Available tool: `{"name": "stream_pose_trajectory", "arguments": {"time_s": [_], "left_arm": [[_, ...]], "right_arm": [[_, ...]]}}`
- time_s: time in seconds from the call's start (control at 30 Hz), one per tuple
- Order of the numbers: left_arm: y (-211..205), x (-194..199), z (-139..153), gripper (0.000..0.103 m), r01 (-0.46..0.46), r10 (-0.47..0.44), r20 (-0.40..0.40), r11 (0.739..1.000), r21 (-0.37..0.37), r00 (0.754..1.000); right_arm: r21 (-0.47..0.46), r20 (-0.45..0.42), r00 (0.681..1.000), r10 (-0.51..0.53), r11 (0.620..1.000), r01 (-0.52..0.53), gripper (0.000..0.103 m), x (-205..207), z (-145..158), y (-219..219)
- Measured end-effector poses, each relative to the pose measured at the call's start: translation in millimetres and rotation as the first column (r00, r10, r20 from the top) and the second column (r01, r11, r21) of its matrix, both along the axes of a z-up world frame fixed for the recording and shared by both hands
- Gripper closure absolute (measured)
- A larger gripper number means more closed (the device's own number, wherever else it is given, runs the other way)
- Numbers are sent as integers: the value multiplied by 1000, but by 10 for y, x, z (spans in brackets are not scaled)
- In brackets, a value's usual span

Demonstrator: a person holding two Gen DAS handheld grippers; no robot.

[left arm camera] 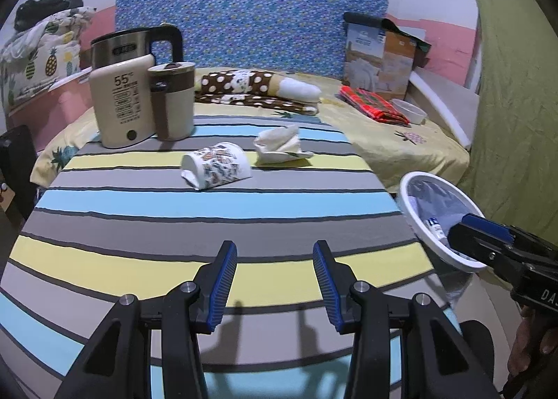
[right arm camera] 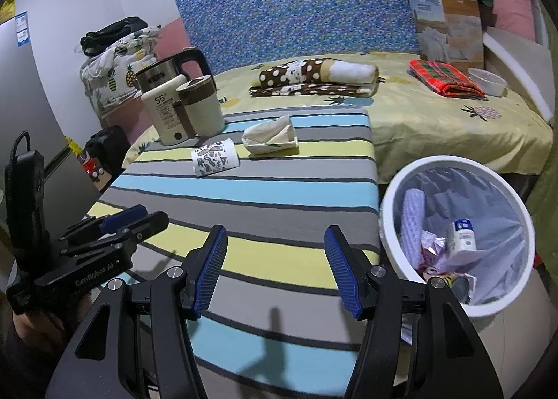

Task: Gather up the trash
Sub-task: 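Move both tools back toward the paper cup and tissue on the table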

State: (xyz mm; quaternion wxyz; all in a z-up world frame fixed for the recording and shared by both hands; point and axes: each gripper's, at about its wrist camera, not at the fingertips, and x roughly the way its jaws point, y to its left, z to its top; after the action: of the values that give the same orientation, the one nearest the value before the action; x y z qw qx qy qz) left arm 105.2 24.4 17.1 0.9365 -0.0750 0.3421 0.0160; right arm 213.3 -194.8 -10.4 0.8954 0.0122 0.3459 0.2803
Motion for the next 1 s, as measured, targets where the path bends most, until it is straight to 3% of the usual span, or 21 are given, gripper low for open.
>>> {"name": "stream_pose_trajectory", "arguments": {"time_s": [0.57,1.0], "left_arm": [[555,561,29,58,-49,49,-2,998,30,999],[865,1145,-61,58,-35,35,-19,999,42,999]], "right_arm": [[1,-15,999,37,999,-37,44,345,24,262],[-4,-63,998,29,1000,-29,48,766,-64,438]]}}
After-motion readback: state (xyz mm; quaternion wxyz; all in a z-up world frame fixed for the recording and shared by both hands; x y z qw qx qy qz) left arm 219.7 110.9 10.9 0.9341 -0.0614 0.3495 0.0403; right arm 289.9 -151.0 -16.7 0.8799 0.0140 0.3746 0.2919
